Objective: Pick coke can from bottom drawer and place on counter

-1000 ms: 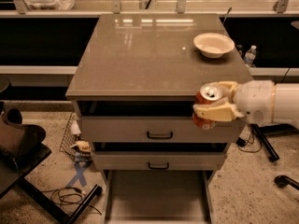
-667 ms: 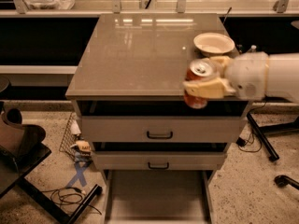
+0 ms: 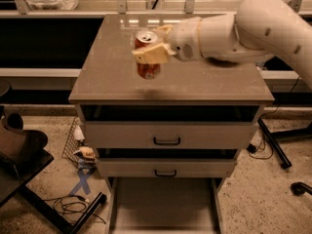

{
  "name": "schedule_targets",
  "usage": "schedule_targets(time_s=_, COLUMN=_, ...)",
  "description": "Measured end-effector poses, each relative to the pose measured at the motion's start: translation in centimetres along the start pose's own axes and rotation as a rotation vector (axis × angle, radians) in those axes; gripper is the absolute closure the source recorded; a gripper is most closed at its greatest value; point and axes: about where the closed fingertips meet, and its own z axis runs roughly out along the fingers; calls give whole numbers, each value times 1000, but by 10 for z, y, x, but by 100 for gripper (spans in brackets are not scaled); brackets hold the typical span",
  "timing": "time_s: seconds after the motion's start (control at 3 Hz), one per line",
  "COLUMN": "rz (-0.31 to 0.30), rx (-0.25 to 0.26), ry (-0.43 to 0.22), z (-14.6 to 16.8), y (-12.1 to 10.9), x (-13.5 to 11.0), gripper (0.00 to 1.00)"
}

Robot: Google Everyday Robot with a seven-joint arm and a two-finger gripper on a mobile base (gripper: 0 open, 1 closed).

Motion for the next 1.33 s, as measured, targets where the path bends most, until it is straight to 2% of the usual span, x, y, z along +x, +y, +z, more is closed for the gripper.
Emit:
schedule_targets(time_s=0.33, rz=20, rx=-84, ry=-10, z=83, y=-9, x=2, gripper=100)
schedule_targets(time_s=0.67, rz=19, rx=-181, ry=8, z=159, y=-9, x=15, gripper=100)
schedule_targets(time_s=1.0, rz=17, rx=-256, ry=31, z=208, y=-4, x=24, gripper=98)
schedule_targets(time_s=1.33, rz=17, rx=-256, ry=31, z=207, y=-5, x=19, gripper=75)
